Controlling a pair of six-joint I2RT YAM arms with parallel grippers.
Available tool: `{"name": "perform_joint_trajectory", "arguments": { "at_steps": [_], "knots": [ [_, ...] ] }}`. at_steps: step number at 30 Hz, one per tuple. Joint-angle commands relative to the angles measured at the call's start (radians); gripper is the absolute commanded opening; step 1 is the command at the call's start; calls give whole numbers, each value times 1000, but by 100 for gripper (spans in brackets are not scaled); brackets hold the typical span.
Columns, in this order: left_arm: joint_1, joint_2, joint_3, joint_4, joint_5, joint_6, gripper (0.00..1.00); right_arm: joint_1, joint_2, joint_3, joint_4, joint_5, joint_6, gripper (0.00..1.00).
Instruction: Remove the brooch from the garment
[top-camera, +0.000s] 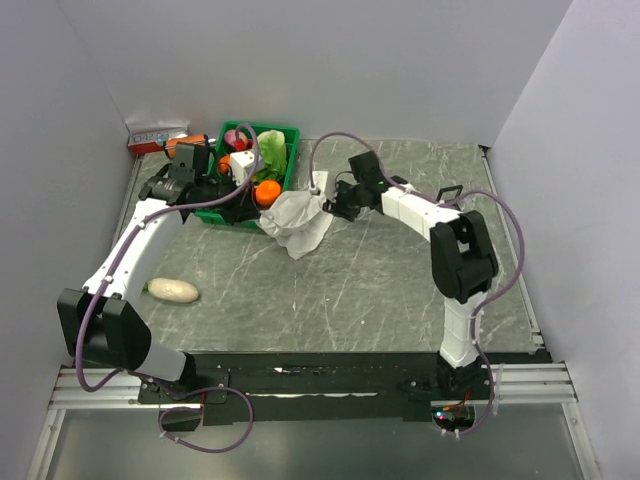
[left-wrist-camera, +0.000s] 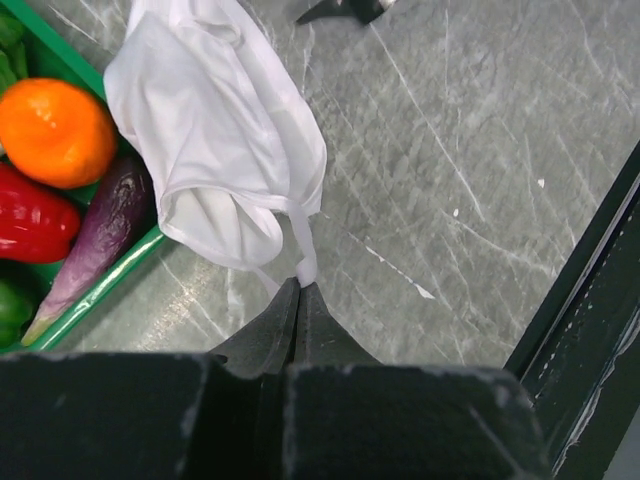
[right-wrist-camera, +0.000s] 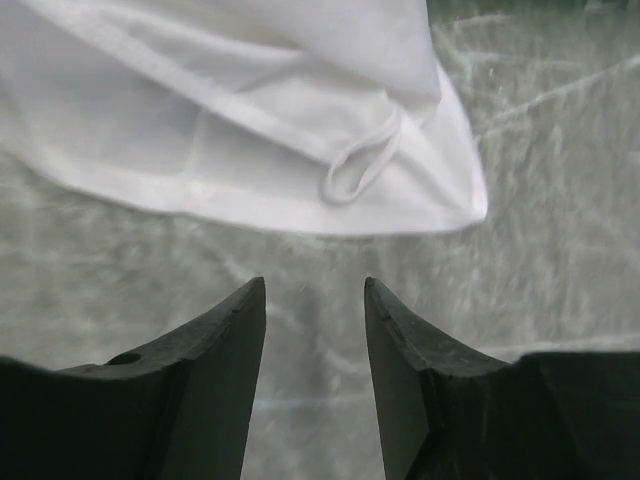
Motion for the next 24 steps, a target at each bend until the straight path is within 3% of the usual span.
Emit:
{"name": "perform_joint_trajectory", "arguments": {
  "at_steps": [1, 14, 22, 24],
  "knots": [
    [4, -13, 81, -8, 24, -64, 1, 30, 66, 29, 223, 21, -190, 51],
    [4, -10, 106, -30, 38, -108, 1, 70, 247, 161, 210, 39, -277, 52],
    [6, -1, 117, -25, 26, -105, 1, 84, 305, 211, 192, 93, -293, 44],
    [6, 2, 117, -22, 20, -107, 1, 83, 302, 202, 195, 96, -299, 37]
  ]
}}
